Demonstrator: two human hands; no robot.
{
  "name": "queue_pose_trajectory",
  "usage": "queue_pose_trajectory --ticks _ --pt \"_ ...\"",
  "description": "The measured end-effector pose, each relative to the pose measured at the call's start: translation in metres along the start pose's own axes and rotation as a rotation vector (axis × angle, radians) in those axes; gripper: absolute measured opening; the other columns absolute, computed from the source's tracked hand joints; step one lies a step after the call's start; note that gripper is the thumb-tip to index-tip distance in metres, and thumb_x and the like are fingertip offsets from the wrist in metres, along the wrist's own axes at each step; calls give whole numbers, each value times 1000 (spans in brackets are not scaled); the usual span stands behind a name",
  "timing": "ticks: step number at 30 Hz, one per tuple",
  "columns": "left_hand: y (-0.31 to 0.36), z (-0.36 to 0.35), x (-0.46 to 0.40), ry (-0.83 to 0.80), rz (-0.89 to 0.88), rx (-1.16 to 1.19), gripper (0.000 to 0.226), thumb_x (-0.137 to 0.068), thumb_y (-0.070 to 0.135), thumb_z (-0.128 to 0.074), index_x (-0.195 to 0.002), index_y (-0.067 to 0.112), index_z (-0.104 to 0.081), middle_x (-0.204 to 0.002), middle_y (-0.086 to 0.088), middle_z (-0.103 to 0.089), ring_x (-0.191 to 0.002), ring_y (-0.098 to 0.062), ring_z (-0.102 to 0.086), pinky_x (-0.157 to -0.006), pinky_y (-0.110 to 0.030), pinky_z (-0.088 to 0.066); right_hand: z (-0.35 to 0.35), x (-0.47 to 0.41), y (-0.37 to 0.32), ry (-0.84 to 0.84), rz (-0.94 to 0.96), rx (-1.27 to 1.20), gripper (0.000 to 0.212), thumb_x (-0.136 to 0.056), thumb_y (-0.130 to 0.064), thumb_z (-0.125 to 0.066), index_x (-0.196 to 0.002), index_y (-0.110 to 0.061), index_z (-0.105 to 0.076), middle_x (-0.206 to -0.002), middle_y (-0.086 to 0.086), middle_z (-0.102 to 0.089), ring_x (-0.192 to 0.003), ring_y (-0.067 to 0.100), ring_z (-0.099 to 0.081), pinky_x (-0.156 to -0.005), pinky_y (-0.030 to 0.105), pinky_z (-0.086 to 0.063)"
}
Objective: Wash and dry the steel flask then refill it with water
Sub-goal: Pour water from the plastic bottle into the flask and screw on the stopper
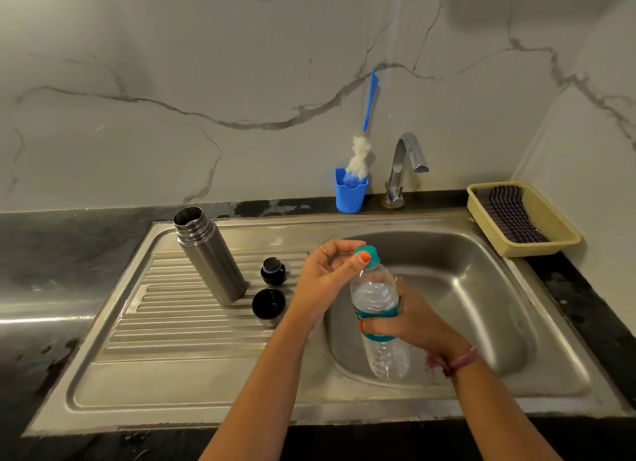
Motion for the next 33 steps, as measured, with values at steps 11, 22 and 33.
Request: queue_pose_trajectory --ticks 11,22,33 --pt "1 5 -7 -25 8 -79 33 -81 31 -63 -111 17 -66 -96 14 -75 -97 -3 -68 -83 -20 -54 9 -11 31 -89 -131 -93 65 -74 -9 -80 -128 -23 -46 -115 0 -63 -105 14 -64 -84 27 -55" --pt "6 48 -9 328 -100 -303 39 -91 32 -63 -128 21 -57 -124 3 -64 -115 -11 -62 -96 -30 -54 3 -44 52 95 -151 -282 56 -72 -20 -80 -123 -22 -55 -116 -1 -67 -107 15 -65 -90 35 -54" --pt "-18 139 57 884 -292 -43 16 -100 7 -53 -101 19 -64 -88 3 -67 -79 -8 -64 -75 -24 -54 4 -168 39 293 -101 -36 64 -72 -30 -82 -127 -15 -53 -119 -2 -65 -103 9 -63 -78 18 -51"
Point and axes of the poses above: each hand's wrist, its own x-axis away from the middle knuckle, its own z-axis out of the back of the hand, y = z × x, the point moved 2 cm from there along -x, towards the middle knuckle
